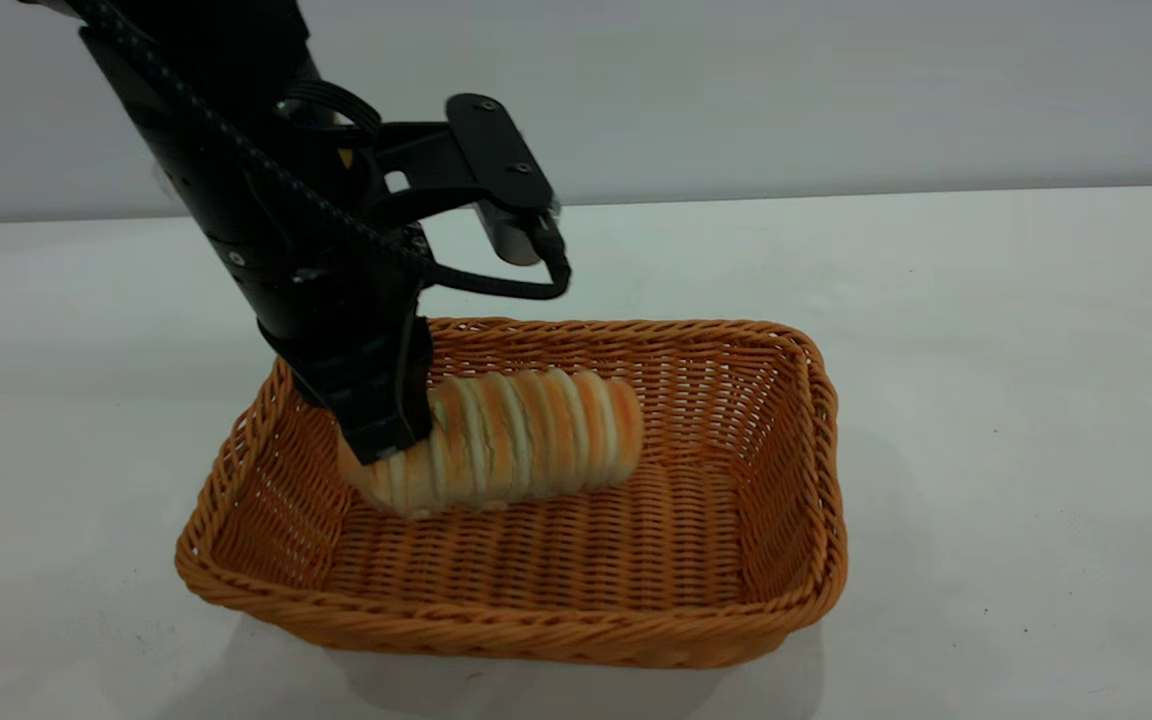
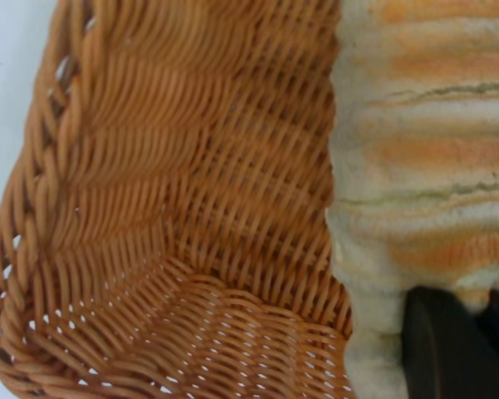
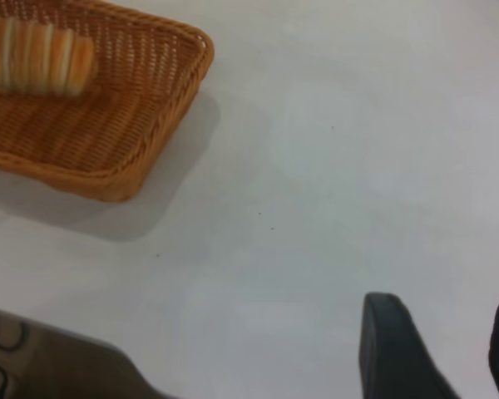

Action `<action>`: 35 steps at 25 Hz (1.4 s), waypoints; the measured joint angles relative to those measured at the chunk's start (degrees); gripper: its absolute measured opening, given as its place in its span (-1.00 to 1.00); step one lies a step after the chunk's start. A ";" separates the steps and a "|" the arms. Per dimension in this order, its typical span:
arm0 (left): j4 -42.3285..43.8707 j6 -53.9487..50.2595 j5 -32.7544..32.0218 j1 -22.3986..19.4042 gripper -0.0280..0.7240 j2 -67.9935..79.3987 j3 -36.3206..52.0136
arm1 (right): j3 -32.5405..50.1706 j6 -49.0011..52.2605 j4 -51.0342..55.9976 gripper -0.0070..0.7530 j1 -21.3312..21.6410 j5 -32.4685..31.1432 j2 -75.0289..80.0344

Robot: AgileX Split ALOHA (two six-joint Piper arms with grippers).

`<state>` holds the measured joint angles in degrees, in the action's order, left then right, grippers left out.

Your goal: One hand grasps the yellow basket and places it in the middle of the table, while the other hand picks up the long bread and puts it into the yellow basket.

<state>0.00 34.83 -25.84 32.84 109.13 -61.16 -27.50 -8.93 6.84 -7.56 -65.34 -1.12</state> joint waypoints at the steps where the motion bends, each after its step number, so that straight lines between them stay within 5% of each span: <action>1: 0.00 0.02 0.00 -0.06 -0.85 0.13 -0.20 | 0.00 0.00 0.07 -0.13 0.00 0.00 0.00; 8: 0.00 0.06 -0.52 -0.06 -0.81 1.27 -2.59 | 0.00 0.00 0.16 -0.13 0.00 0.00 0.00; 17: -0.38 0.01 -1.59 -0.06 -0.24 1.33 -3.90 | 0.00 0.00 0.21 -0.13 0.00 0.00 0.00; 22: -0.43 -1.18 -1.72 -0.06 -0.18 0.88 -3.95 | 0.00 0.00 0.21 -0.13 0.00 0.00 0.00; 29: 3.74 -10.87 1.03 -0.06 -0.18 -9.40 -3.95 | 0.00 0.00 0.23 -0.13 0.00 0.00 0.00; 35: 16.77 -28.96 -2.24 -0.06 -0.18 -21.59 -3.90 | 0.00 0.00 0.23 -0.13 0.00 0.00 0.00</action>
<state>16.77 5.87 -28.08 32.78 87.54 -65.05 -27.50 -8.93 7.07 -7.56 -65.34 -1.12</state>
